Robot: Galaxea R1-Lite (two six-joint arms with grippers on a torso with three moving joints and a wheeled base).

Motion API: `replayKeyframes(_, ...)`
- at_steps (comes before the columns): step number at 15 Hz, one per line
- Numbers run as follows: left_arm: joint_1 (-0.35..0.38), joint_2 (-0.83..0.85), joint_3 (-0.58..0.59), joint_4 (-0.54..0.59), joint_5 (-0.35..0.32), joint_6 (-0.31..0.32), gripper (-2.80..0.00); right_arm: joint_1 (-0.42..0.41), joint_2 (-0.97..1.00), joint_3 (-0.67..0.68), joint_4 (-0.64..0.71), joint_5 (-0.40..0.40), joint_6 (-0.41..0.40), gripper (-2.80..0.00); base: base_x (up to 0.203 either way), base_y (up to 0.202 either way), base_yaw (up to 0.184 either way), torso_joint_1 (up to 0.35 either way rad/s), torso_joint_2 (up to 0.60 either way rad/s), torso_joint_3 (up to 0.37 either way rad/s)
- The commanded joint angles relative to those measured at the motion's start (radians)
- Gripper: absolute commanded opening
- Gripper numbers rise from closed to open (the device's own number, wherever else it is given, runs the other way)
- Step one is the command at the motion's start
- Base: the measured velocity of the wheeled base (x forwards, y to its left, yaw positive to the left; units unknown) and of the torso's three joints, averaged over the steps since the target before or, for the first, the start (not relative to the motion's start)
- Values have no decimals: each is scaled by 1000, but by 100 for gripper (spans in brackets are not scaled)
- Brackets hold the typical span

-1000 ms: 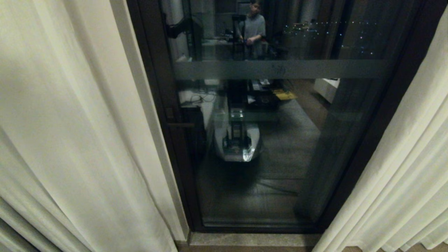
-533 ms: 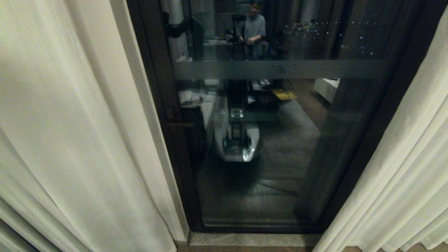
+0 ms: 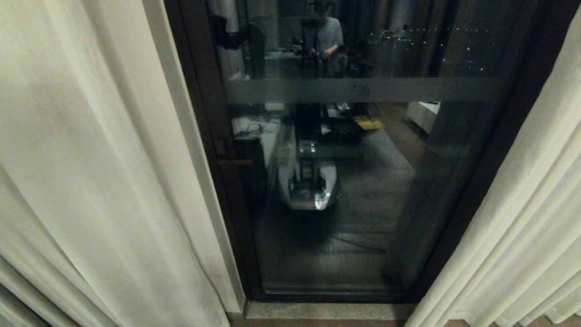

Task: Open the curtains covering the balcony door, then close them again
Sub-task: Pull the inner curtains open on both sides

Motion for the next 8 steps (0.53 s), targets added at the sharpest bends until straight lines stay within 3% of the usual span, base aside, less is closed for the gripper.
replayKeyframes(1,-45,-73,76,0,-2,-1,-280,1,1,0,-1,0,0,-280,0,0,0,0,0,0)
replayKeyframes(4,-192,-240,191,114,-1,-1,-280,1,1,0,-1,0,0,-280,0,0,0,0,0,0)
replayKeyframes(8,-416,-502,293,434,39,2,-280,1,1,0,-1,0,0,-280,0,0,0,0,0,0)
